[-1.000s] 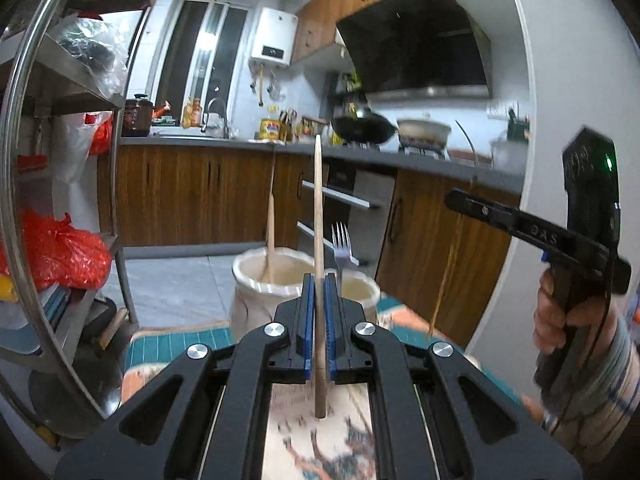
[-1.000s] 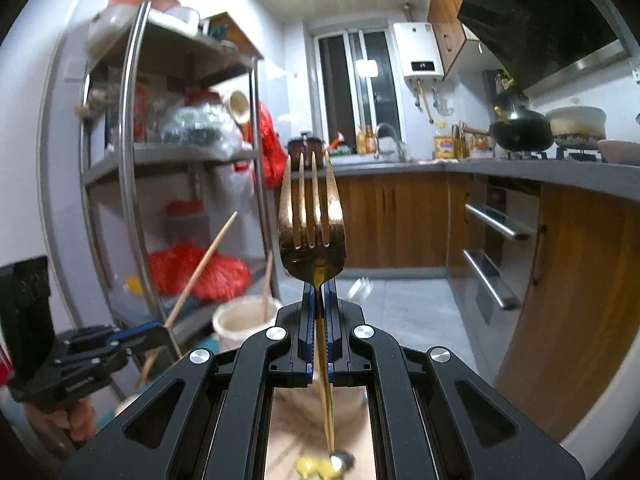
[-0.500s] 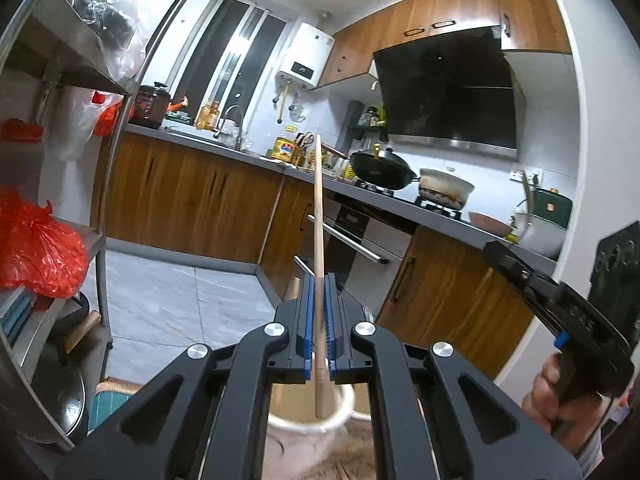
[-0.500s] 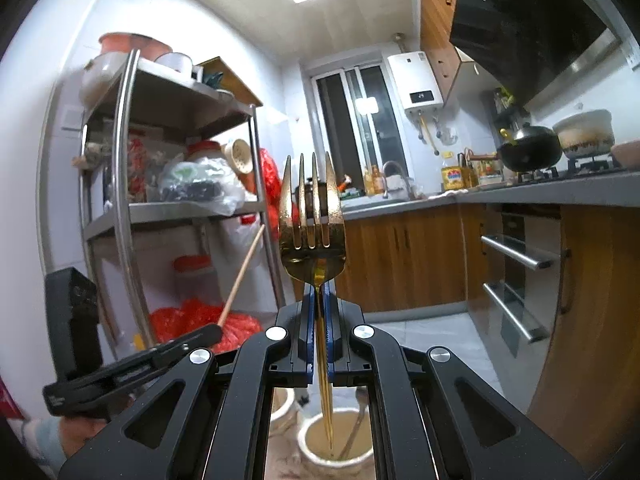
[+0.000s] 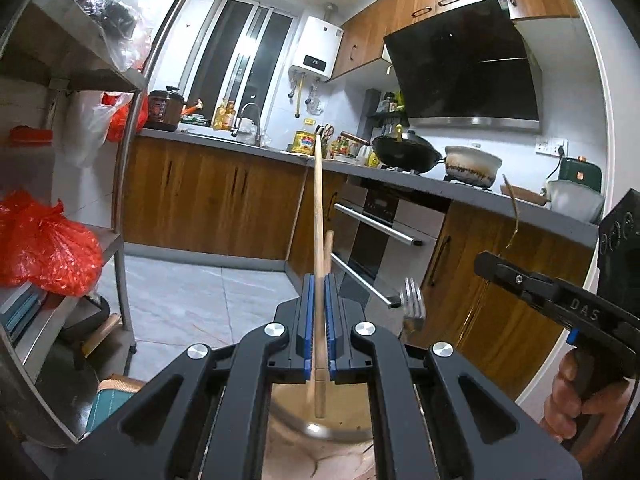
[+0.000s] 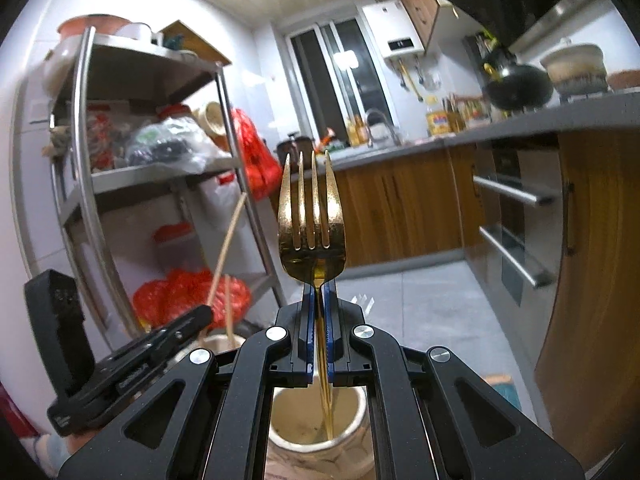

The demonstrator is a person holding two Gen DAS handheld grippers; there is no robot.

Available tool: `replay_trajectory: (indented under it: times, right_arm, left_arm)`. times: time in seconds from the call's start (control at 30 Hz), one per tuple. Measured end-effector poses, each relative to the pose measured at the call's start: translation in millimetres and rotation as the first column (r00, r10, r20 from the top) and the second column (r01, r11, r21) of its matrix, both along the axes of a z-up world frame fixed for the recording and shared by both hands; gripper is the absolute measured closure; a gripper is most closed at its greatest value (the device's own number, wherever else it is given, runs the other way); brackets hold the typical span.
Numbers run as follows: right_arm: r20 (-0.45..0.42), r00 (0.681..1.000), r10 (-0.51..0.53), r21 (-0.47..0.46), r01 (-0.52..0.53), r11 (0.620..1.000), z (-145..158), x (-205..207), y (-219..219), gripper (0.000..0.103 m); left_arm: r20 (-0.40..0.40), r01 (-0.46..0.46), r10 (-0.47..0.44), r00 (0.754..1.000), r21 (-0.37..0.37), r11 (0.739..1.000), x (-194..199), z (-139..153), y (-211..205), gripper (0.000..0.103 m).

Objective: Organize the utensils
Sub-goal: 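Lift the chopstick with the left tool while the right tool lifts the gold fork, then release the chopstick into the tall holder while the right tool releases the fork into the short holder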

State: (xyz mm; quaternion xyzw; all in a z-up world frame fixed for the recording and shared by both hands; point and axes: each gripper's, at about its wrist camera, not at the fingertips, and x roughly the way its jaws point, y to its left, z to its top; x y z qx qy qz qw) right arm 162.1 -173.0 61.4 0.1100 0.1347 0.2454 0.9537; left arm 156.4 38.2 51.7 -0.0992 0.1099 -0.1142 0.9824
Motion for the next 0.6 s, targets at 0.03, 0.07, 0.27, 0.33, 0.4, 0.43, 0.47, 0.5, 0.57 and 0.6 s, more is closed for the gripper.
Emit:
replay_trajectory:
  times: [0.03, 0.07, 0.27, 0.33, 0.4, 0.43, 0.47, 0.5, 0.57, 0.6]
  right_arm:
    - [-0.012, 1.000, -0.001, -0.001, 0.001, 1.000, -2, 2, 0, 0.098]
    - [-0.026, 1.000, -0.004, -0.003, 0.004, 1.000, -4, 4, 1, 0.098]
    - [-0.067, 0.998, -0.023, -0.025, 0.021, 0.999, -13, 8, 2, 0.098]
    - [-0.077, 0.997, -0.026, -0.034, 0.023, 0.999, -16, 8, 3, 0.098]
    - [-0.090, 0.995, -0.031, -0.040, 0.027, 0.999, -18, 10, 4, 0.098]
    - [-0.097, 0.995, -0.033, -0.042, 0.029, 0.999, -19, 11, 4, 0.098]
    - [-0.102, 0.994, -0.034, -0.043, 0.030, 0.999, -20, 12, 4, 0.098]
    - [-0.107, 0.994, -0.035, -0.041, 0.031, 0.999, -21, 12, 4, 0.098]
    - [-0.116, 0.993, -0.036, -0.041, 0.032, 0.999, -23, 13, 4, 0.098]
    - [-0.122, 0.992, -0.038, -0.041, 0.033, 0.999, -24, 14, 4, 0.098]
  left_arm:
    - [0.001, -0.002, 0.002, 1.000, 0.001, 1.000, -2, -2, 1, 0.098]
    - [0.002, -0.005, 0.005, 1.000, 0.003, 1.000, -4, -2, 2, 0.098]
    - [-0.006, -0.030, 0.030, 1.000, 0.030, 0.999, -10, -15, 6, 0.098]
    - [0.003, -0.034, 0.034, 0.999, 0.035, 0.999, -12, -15, 7, 0.098]
    - [0.010, -0.028, 0.028, 1.000, 0.033, 0.999, -15, -15, 9, 0.098]
    - [0.013, -0.028, 0.028, 1.000, 0.038, 0.999, -16, -16, 8, 0.098]
    - [0.014, -0.028, 0.027, 1.000, 0.048, 0.998, -16, -17, 7, 0.098]
    - [0.017, -0.027, 0.026, 1.000, 0.053, 0.998, -16, -16, 6, 0.098]
    - [0.030, -0.023, 0.021, 0.999, 0.061, 0.998, -19, -16, 5, 0.098]
    - [0.033, -0.020, 0.018, 0.999, 0.065, 0.998, -20, -16, 5, 0.098]
